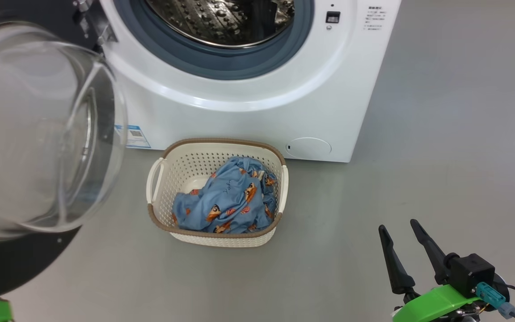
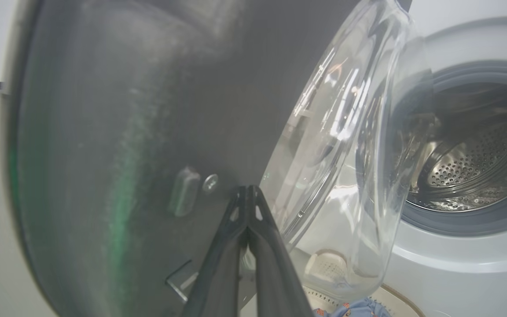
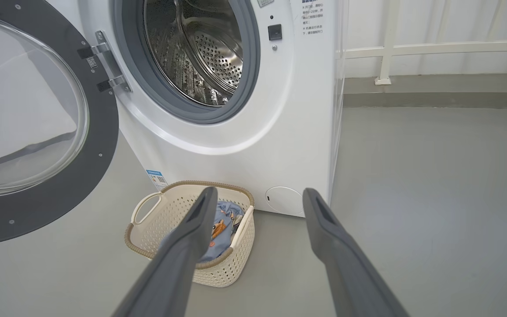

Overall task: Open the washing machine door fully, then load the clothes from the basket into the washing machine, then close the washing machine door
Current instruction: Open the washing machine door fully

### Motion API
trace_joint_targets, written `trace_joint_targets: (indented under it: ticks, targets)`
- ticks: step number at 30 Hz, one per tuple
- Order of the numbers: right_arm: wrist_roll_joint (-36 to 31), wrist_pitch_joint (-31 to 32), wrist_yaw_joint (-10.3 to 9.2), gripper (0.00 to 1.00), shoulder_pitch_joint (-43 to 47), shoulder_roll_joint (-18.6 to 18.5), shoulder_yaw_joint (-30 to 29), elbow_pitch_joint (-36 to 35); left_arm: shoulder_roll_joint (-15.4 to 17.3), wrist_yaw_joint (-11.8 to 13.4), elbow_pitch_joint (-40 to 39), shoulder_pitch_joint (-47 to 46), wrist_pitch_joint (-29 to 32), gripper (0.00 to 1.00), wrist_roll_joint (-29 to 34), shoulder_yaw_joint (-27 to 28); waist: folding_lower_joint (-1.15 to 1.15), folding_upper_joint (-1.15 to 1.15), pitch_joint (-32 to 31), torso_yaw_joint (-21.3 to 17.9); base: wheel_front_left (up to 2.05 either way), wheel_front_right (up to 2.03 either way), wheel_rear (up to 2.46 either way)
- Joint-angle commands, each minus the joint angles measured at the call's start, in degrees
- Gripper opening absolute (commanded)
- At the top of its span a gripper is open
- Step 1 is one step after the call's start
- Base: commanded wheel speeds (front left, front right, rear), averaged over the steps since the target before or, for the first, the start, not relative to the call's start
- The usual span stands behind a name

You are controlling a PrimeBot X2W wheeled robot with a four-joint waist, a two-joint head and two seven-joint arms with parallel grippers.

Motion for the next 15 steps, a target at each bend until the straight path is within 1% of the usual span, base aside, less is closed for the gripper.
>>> trace_joint_targets:
  ticks: [1,4,5,6,7,11,15]
  targets:
    - [-0.59,-0.69,0.09,1.00,-1.74,-0.14,1.73,-1.35,3.82,0.64,0.45,-3.45,-0.38,0.00,-0.16,5.09,0.00,0.00,0.54,-0.65,0.00,0.00,0.00]
    - [-0.60,-0.69,0.09,1.00,-1.66,-0.14,1.81,-1.38,4.77,0.72,2.39,-5.48,-0.38,0.00,0.15,8.51,0.00,0.00,0.75,-1.07,0.00,0.00,0.00]
    - [-0.60,-0.69,0.09,1.00,-1.66,-0.14,1.81,-1.38,4.77,0.72,2.39,-5.48,-0.38,0.00,0.15,8.51,0.00,0.00,0.75,-1.07,0.00,0.00,0.00]
    - [-0.59,-0.69,0.09,1.00,-1.63,-0.14,2.03,-1.26,5.70,0.69,3.21,-6.61,-0.38,0.00,0.70,10.46,0.00,0.00,0.80,-1.45,0.00,0.00,0.00]
    - [-0.59,-0.69,0.09,1.00,-1.63,-0.14,2.03,-1.26,5.70,0.69,3.21,-6.61,-0.38,0.00,0.70,10.46,0.00,0.00,0.80,-1.45,0.00,0.00,0.00]
    - [-0.75,-0.69,0.09,1.00,-1.97,-0.14,2.57,-1.04,7.71,0.58,5.09,-8.32,-0.38,0.00,1.87,13.32,0.00,0.00,1.05,-2.26,0.00,0.00,0.00]
    - [-0.88,-0.69,0.09,1.00,-2.37,-0.14,2.71,-1.00,9.49,0.44,7.76,-9.75,-0.38,0.00,2.75,14.34,0.00,0.00,1.13,-2.88,0.00,0.00,0.00]
